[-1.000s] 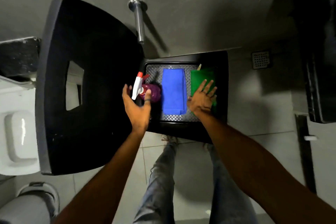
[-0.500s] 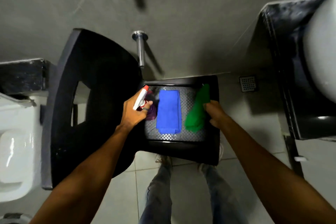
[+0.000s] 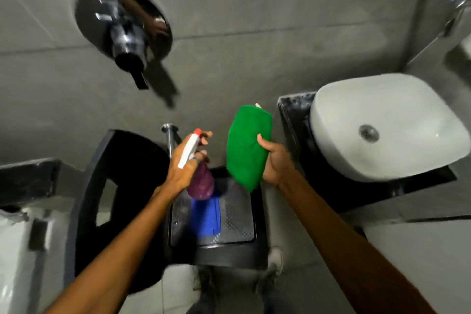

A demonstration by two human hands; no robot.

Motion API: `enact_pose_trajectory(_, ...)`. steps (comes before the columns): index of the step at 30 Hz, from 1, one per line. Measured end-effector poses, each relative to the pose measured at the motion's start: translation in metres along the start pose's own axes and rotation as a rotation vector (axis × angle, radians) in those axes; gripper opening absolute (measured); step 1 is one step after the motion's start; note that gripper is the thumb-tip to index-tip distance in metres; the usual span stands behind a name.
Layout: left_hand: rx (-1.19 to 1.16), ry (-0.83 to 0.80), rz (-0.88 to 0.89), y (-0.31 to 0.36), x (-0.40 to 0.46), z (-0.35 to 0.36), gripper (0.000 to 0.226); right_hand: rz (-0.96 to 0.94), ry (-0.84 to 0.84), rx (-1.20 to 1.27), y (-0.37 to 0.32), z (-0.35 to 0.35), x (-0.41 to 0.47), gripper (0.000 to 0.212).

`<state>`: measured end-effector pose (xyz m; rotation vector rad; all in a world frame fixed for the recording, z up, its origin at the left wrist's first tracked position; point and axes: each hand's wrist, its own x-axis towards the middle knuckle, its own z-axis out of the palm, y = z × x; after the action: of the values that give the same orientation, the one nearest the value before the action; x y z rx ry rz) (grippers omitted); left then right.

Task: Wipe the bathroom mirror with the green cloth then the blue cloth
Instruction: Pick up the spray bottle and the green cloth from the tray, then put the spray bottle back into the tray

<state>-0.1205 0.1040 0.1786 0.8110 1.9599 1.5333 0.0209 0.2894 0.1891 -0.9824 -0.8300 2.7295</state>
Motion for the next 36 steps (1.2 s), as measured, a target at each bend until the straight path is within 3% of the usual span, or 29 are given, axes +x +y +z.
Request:
enact_pose_trajectory(3,-0.069,-0.025,0.076,0.079,0.016,0.011,0.050,-0.128,-0.067,0.041,-0.054,0.037,-0.019,0.042)
enact_pose_trajectory(6,-0.049,-0.065,0.182,0.147,0.021,0.016,0.084,-0.258,-0.152,0.063,-0.102,0.076,-0.050,0.045)
enact_pose_trajectory(9,-0.081,-0.101,0.218,0.194,0.026,0.018,0.041,-0.357,-0.215,0.024,-0.138,0.104,-0.072,0.055)
enact_pose_trajectory(15,-0.145,-0.146,0.280,0.265,0.033,0.014,0.065,-0.451,-0.259,-0.015,-0.185,0.131,-0.100,0.065)
enact_pose_trajectory(20,-0.102,-0.159,0.325,0.283,0.031,0.012,0.028,-0.483,-0.221,0.002,-0.202,0.132,-0.113,0.064)
enact_pose_trajectory(27,0.009,-0.157,0.216,0.251,0.013,0.019,0.063,-0.507,-0.179,0.019,-0.210,0.117,-0.119,0.050)
enact_pose_trajectory(33,0.047,-0.195,0.178,0.232,0.009,0.027,0.066,-0.505,-0.150,0.002,-0.206,0.103,-0.119,0.049)
enact_pose_trajectory(36,0.074,-0.178,0.244,0.231,0.013,0.030,0.062,-0.495,-0.142,-0.012,-0.205,0.099,-0.117,0.051)
